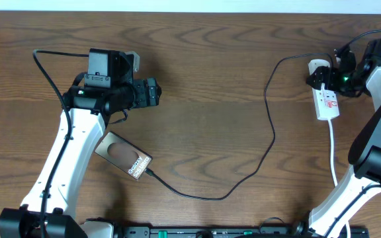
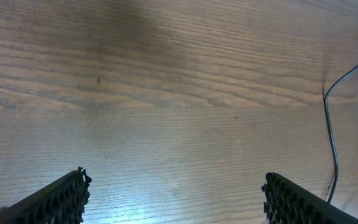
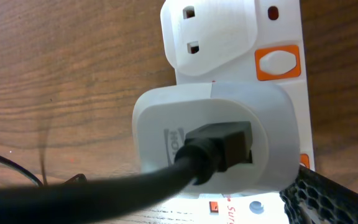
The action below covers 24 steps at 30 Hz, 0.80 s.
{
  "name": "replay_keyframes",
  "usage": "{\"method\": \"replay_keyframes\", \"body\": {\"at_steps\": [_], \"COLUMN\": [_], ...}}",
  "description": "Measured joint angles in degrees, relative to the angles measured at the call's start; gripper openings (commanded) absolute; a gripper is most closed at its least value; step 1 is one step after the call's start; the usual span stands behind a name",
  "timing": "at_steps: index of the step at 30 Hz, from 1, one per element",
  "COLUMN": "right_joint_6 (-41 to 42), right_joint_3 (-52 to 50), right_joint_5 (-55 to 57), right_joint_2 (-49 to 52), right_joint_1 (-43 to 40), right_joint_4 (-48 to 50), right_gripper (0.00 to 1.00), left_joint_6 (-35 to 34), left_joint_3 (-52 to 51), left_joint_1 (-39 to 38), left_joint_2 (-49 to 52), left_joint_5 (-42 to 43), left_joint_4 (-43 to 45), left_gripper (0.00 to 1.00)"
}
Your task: Plug charger to phone and switch on socket
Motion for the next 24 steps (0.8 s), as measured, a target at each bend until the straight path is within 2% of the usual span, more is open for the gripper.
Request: {"method": "replay_keyframes", "body": {"at_steps": [24], "right_joint_6": [1.4], "right_joint_3": [0.0], "right_joint_5": [-3.3], "right_joint_2": [0.0], "right_joint_1": [0.1], "right_joint_4": [-2.0], "right_gripper": [0.91], "left_joint_6": [0.0], "left_joint_3": [0.0], "left_joint_1": [0.0], "left_joint_2": [0.0], "left_joint_5": [0.0], "left_joint_4": [-0.2], "left_gripper": [0.89]}}
